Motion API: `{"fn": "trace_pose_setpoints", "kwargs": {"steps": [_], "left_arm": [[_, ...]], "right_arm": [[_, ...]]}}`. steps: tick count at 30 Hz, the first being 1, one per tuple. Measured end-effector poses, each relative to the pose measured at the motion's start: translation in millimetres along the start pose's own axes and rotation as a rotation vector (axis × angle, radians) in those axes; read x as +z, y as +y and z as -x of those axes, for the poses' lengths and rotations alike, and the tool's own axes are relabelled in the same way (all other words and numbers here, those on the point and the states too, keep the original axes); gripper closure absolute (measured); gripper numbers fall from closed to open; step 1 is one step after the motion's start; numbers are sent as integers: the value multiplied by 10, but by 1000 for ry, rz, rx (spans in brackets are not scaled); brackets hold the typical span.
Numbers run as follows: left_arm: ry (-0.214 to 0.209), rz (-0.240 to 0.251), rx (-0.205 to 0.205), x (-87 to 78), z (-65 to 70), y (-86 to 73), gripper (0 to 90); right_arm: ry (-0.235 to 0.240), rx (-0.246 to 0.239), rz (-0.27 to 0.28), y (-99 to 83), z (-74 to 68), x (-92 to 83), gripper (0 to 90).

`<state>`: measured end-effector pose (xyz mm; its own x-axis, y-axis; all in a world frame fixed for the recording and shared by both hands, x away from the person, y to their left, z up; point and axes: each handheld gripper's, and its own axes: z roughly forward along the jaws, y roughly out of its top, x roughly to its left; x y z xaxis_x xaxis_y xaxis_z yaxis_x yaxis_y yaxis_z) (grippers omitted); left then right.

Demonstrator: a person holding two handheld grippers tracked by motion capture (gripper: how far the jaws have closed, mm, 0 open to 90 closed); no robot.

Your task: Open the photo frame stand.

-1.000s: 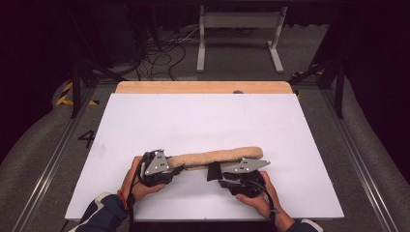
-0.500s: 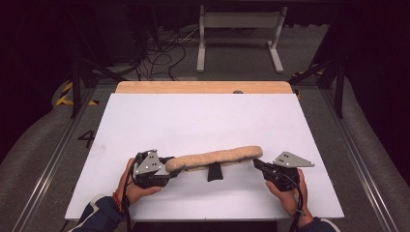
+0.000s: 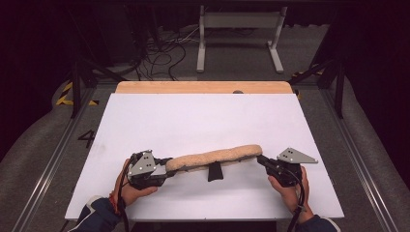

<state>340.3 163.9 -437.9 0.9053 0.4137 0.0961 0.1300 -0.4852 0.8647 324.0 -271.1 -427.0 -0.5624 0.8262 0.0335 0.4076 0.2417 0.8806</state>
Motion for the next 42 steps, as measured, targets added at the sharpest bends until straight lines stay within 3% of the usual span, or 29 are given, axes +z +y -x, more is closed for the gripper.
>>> {"fn": "trace_pose_setpoints", "kwargs": {"steps": [42], "left_arm": [[-26,-29,85,61,273,81,643]], "right_arm": [[-18,29,13,108,215,270,895]]}}
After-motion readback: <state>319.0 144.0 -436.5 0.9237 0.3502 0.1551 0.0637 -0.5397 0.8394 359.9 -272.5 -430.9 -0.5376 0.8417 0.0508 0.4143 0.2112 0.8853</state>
